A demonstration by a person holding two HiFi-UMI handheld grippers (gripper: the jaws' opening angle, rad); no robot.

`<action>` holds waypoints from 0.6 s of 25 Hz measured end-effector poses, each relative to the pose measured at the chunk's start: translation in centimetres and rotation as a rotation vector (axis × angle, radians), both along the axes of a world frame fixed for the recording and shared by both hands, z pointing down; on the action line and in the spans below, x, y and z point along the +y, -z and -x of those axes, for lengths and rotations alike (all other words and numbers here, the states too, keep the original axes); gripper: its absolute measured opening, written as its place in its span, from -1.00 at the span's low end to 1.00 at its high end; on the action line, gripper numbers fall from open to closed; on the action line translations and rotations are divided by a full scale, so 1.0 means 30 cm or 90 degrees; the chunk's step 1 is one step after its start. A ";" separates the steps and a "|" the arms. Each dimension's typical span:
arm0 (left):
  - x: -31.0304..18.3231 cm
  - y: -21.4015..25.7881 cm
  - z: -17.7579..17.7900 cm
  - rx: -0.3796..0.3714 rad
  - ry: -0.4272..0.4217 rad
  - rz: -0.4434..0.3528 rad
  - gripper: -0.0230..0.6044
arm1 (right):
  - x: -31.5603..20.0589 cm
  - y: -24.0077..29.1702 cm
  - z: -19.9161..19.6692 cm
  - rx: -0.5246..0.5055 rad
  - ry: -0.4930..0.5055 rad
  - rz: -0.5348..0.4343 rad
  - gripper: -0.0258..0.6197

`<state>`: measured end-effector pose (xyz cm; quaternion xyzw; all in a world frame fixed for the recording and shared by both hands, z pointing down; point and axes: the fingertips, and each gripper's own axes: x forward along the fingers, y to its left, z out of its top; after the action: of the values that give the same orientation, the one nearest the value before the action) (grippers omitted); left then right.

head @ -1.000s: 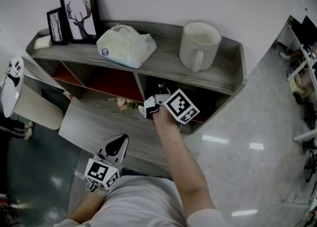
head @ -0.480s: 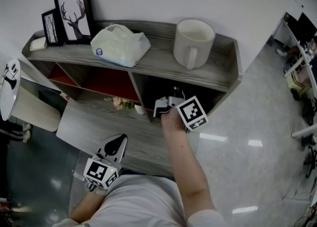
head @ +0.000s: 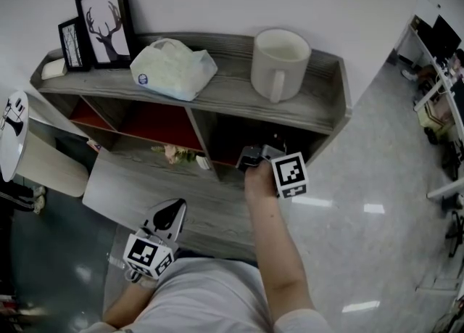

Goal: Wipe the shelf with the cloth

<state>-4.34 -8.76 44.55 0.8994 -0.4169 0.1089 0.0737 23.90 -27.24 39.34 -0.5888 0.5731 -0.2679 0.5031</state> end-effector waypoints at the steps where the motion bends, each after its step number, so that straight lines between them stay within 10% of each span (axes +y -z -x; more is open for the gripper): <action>1: 0.000 -0.002 0.004 -0.001 0.001 0.001 -0.87 | 0.001 -0.014 0.000 -0.004 -0.003 0.009 -0.59; 15: -0.003 -0.011 0.019 -0.010 0.016 0.005 -0.87 | -0.121 -0.178 0.346 -0.019 0.221 0.100 -0.61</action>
<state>-4.90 -8.83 44.87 0.8929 -0.4283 0.1168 0.0751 13.50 -30.86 44.68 -0.5147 0.6357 -0.4031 0.4104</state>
